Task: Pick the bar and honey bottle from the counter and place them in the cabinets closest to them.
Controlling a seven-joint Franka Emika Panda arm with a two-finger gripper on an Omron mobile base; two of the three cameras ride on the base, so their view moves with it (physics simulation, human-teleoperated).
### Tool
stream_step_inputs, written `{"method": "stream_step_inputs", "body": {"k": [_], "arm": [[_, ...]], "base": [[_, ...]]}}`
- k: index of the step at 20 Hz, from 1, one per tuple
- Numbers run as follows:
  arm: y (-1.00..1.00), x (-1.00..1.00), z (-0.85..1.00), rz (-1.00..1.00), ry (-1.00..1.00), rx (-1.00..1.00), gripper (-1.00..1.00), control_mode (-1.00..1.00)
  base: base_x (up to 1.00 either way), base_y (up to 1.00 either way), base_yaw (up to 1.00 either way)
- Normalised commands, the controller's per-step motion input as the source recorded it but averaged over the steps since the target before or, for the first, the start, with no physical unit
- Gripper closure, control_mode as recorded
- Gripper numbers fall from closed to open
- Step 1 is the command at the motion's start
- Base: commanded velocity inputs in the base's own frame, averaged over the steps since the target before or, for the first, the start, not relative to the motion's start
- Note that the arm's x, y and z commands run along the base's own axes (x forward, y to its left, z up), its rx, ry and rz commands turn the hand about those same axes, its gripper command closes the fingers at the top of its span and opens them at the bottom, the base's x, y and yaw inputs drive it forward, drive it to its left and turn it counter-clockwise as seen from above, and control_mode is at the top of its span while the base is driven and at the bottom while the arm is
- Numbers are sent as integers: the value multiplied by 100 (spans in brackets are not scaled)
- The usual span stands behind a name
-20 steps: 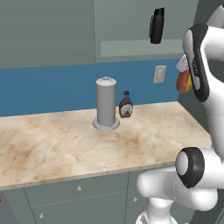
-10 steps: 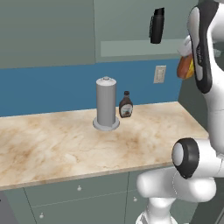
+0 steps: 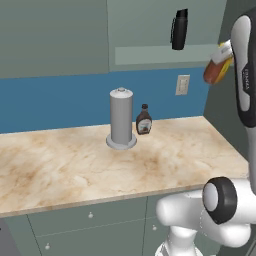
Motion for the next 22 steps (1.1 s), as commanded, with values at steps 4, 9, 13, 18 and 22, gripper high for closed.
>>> {"method": "stream_step_inputs", "body": {"k": [4, 9, 13, 18, 22], "arm": [[29, 0, -28, 2, -26, -3, 100, -100], [22, 12, -10, 0, -21, -1, 100, -100], [9, 33, 14, 0, -10, 0, 100, -100], [10, 42, 40, 0, -1, 1, 100, -100], [1, 31, 63, 0, 5, 4, 100, -100]], "base": [[0, 0, 0], [0, 0, 0], [0, 0, 0], [0, 0, 0], [0, 0, 0]]}}
